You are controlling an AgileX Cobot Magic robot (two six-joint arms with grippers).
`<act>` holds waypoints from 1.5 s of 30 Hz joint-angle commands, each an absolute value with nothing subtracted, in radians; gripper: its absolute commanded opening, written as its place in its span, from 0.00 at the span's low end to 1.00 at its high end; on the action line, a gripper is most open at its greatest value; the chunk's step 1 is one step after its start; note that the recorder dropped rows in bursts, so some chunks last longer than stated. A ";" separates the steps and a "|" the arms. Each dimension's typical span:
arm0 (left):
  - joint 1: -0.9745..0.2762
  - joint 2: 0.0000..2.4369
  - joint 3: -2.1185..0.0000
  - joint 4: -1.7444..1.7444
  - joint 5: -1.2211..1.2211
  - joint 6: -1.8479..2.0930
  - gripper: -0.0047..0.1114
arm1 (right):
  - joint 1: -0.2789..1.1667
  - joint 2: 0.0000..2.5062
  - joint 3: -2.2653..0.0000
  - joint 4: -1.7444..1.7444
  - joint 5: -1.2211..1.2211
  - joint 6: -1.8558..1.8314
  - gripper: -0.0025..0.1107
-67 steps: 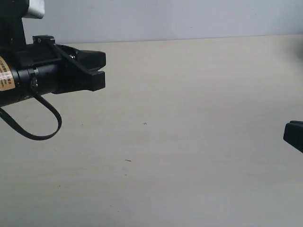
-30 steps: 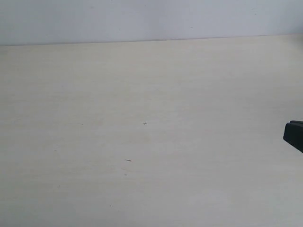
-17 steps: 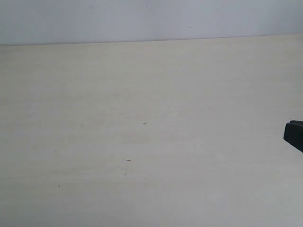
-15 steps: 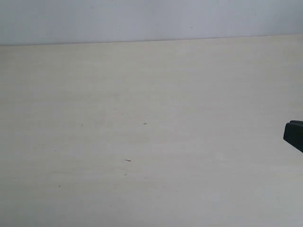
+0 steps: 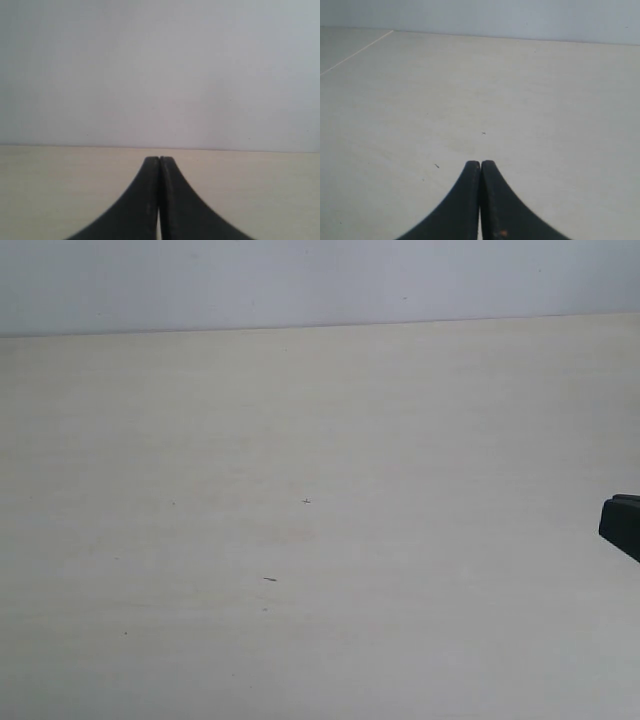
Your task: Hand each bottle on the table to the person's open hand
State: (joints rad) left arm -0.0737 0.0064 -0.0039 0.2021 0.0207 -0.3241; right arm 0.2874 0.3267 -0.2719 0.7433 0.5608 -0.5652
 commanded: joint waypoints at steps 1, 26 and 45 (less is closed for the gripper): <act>-0.069 0.000 0.000 0.193 0.027 -0.320 0.04 | 0.284 0.323 -0.268 0.747 0.550 -0.568 0.02; -0.069 0.000 0.000 0.193 0.027 -0.318 0.04 | 0.215 0.242 -0.210 0.679 0.227 -0.610 0.02; -0.069 0.000 0.000 0.193 0.029 -0.318 0.04 | -0.015 0.059 0.000 0.677 -0.107 -0.620 0.02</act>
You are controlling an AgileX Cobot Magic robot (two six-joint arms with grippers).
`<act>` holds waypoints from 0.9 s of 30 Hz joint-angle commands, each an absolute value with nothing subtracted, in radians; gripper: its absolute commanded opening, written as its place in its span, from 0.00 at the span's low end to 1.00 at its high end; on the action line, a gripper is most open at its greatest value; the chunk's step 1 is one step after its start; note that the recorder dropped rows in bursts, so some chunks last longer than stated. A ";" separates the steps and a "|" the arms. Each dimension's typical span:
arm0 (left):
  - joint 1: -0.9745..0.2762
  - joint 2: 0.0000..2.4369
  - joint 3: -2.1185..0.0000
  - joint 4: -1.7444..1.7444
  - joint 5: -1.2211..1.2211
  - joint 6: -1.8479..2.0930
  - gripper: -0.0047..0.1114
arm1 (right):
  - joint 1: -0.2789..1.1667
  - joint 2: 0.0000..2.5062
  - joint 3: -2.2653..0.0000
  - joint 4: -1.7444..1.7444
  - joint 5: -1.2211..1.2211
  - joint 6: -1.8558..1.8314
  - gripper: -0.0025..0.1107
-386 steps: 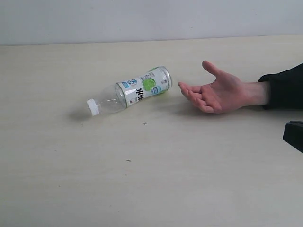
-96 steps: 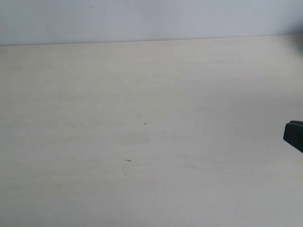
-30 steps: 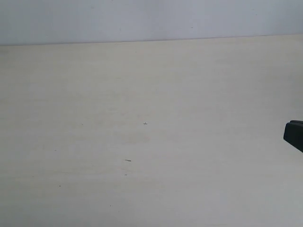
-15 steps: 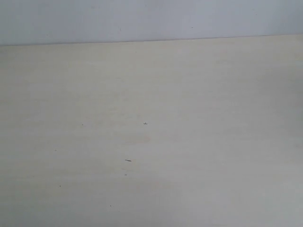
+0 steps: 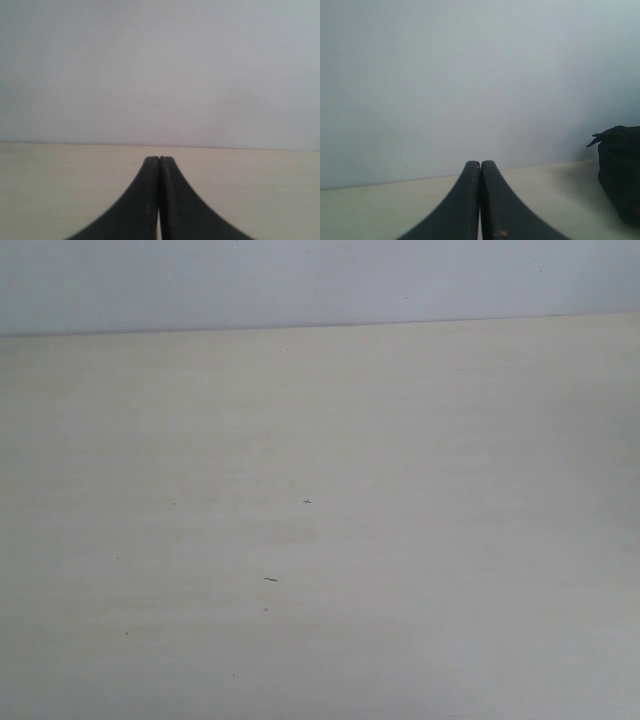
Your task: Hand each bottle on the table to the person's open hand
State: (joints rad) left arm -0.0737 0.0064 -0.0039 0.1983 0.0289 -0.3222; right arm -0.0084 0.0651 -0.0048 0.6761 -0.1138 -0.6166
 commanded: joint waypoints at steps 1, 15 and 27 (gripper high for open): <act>-0.069 0.000 0.000 0.193 0.029 -0.318 0.04 | -0.015 0.059 0.000 0.679 -0.107 -0.618 0.02; -0.069 0.000 0.000 0.193 0.029 -0.318 0.04 | -0.015 0.059 0.000 -0.162 0.015 0.080 0.02; -0.069 0.000 0.000 0.193 0.028 -0.316 0.04 | -0.015 0.059 0.000 -0.127 0.020 0.052 0.02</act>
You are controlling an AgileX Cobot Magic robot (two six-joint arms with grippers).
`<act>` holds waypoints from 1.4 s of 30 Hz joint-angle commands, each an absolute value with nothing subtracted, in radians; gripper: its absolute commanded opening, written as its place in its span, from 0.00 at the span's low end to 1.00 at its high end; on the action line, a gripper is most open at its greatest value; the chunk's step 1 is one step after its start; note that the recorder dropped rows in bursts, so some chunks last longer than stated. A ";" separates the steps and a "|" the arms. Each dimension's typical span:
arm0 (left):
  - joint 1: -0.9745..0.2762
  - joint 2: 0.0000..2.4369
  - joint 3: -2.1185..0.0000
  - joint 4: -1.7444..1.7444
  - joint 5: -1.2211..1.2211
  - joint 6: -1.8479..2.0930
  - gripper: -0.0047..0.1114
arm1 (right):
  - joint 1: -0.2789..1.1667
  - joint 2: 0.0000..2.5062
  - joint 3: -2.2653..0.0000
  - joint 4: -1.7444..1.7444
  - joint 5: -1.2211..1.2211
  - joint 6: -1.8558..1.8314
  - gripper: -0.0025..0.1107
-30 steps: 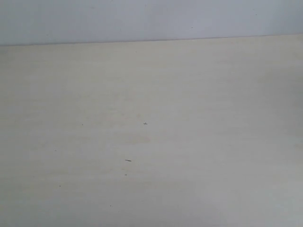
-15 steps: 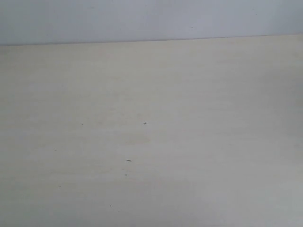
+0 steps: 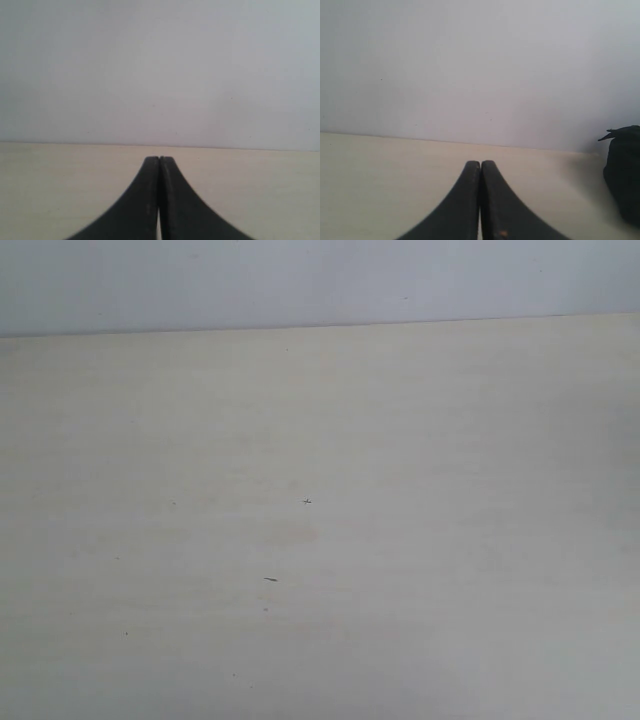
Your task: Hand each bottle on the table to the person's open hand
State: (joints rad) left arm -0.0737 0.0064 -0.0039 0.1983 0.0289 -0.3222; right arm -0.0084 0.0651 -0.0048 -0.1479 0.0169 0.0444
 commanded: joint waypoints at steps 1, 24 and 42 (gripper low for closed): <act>-0.069 0.000 0.000 0.193 0.028 -0.316 0.04 | -0.015 0.059 0.000 -0.118 0.020 0.052 0.02; -0.069 0.000 0.000 0.193 0.028 -0.316 0.04 | -0.015 0.059 0.000 -0.105 0.020 0.052 0.02; -0.069 0.000 0.000 0.193 0.028 -0.316 0.04 | -0.015 0.059 0.000 -0.105 0.020 0.052 0.02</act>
